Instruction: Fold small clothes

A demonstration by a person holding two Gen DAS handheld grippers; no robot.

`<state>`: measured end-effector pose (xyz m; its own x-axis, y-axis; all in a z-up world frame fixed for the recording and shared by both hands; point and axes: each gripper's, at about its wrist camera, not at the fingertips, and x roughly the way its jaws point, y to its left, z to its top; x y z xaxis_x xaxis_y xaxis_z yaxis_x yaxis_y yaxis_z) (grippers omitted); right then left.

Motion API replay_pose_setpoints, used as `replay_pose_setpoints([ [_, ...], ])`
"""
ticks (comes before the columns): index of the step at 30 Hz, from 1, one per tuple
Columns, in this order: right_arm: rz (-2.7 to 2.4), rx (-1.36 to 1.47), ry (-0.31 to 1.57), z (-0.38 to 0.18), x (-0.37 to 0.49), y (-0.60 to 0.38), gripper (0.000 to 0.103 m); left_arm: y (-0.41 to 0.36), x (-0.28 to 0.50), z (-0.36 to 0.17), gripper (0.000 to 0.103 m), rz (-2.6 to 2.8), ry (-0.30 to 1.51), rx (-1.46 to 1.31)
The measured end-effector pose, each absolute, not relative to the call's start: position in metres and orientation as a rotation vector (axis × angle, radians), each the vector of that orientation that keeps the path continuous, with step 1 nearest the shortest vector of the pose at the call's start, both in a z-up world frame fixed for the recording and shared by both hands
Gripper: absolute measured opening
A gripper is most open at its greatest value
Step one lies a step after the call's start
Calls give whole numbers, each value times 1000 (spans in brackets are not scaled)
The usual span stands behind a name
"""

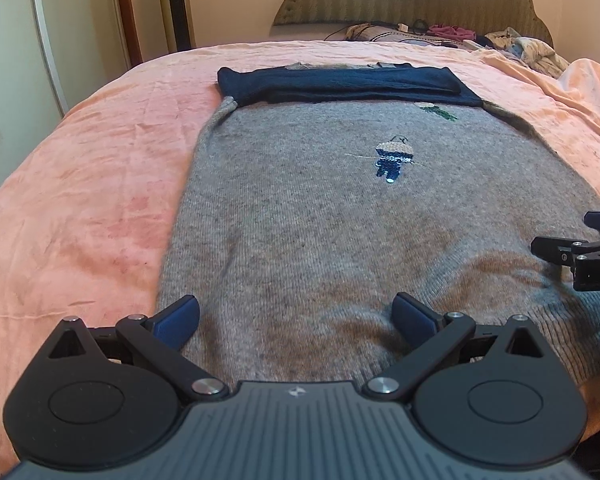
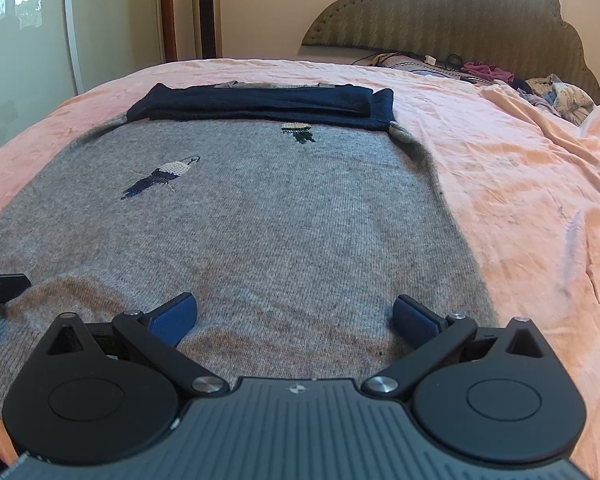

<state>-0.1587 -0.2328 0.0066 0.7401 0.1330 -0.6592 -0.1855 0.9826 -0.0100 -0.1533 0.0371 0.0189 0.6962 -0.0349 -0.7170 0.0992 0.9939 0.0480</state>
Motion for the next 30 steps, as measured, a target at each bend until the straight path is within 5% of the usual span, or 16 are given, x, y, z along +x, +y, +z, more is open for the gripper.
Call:
replay_pose_setpoints([
  [9, 337, -90, 843, 23, -203, -288, 103, 68, -176, 23, 103, -43, 852, 70],
  [19, 391, 565, 970, 31, -193, -402, 96, 128, -170, 29, 103, -283, 986, -567],
  [25, 584, 594, 1089, 19, -188, -381, 96, 140, -164, 19, 102, -336, 1019, -758],
  [30, 546, 656, 1105, 17, -179, -395, 73, 146, -160, 19, 95, -354, 1054, -764],
])
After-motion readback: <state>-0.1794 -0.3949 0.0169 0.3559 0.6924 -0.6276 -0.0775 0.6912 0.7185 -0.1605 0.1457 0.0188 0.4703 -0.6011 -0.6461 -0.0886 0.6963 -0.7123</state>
